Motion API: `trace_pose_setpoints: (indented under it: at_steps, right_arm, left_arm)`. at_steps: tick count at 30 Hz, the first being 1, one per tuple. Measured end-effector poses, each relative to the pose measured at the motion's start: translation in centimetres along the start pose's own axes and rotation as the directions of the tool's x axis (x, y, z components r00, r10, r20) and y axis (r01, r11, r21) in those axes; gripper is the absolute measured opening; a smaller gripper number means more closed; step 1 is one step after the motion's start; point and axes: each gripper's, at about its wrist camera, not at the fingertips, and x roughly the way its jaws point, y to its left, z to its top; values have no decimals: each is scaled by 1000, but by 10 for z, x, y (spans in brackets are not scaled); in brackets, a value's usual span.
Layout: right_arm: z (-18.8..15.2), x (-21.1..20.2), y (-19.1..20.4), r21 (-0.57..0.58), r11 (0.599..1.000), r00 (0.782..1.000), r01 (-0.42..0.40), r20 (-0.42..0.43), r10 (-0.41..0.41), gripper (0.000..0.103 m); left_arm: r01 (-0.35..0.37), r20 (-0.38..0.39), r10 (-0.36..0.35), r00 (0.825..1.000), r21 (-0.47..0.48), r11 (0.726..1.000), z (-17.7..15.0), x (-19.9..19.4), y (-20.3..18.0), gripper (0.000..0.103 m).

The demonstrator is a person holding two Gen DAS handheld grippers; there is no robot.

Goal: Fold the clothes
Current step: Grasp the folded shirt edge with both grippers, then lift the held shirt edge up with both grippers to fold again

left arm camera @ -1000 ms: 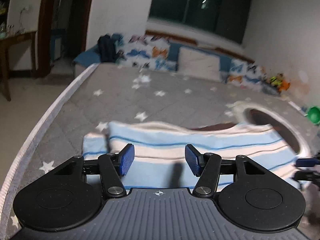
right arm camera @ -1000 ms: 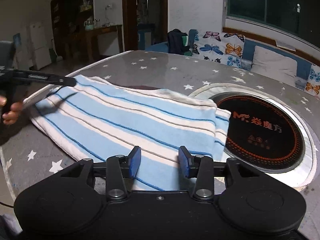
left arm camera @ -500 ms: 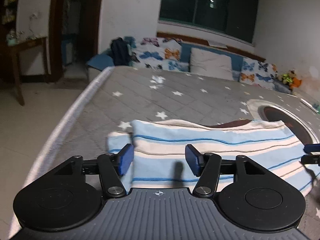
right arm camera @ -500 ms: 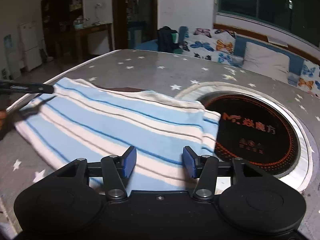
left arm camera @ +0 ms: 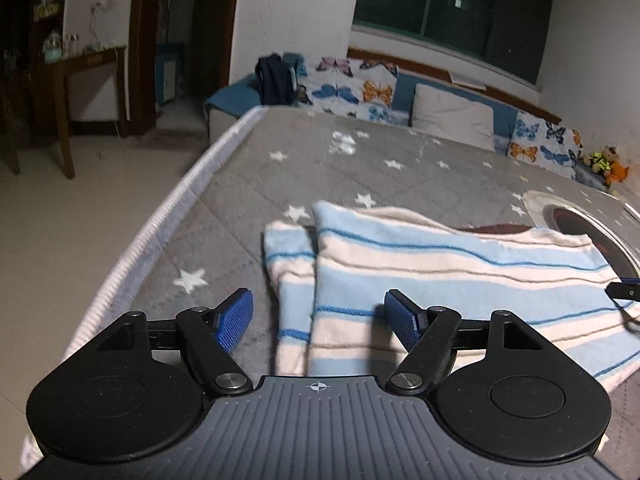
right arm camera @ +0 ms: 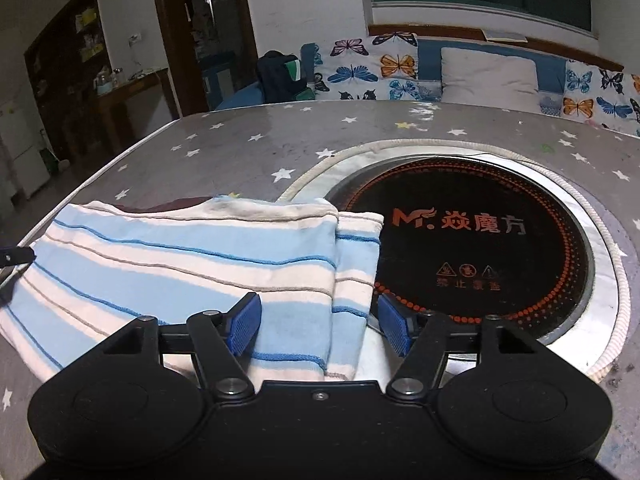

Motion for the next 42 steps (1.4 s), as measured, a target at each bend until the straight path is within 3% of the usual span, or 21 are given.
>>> trace_pose_setpoints:
  at_steps: [7, 12, 17, 29, 31, 33, 35, 38, 42]
  right_arm:
    - [-1, -3, 8, -27, 999, 1000, -18, -4, 18, 60]
    - [1, -4, 11, -24, 999, 999, -47, -9, 47, 40]
    - [2, -3, 4, -1, 998, 998, -60, -3, 60, 40]
    - [10, -13, 17, -41, 997, 998, -60, 24, 61, 43]
    - [13, -16, 19, -45, 997, 997, -64, 30, 66, 40]
    - [16, -19, 21, -50, 996, 997, -69, 36, 71, 24]
    - [19, -22, 23, -55, 996, 996, -73, 41, 75, 17]
    - [23, -26, 27, -62, 995, 995, -79, 50, 83, 15]
    - [28, -31, 30, -72, 994, 994, -86, 61, 91, 14]
  left_arm:
    - [8, -1, -8, 1000, 18, 1000, -3, 1, -7, 74]
    - [24, -1, -24, 1000, 12, 1000, -2, 2, -9, 69]
    - [26, -3, -26, 1000, -3, 1000, -1, 1, -7, 58]
    - [12, -10, -13, 1000, -36, 999, -1, -4, -5, 58]
    - [45, -10, -46, 999, -50, 998, 0, -2, -6, 41]
    - [53, -16, -54, 998, -65, 996, 1, -1, -6, 27]
    - [68, -16, -70, 997, -89, 994, 5, -2, -3, 18]
    - [109, 4, -109, 994, -125, 986, 13, -9, 2, 15]
    - [125, 45, -122, 992, -93, 988, 26, -21, -5, 14]
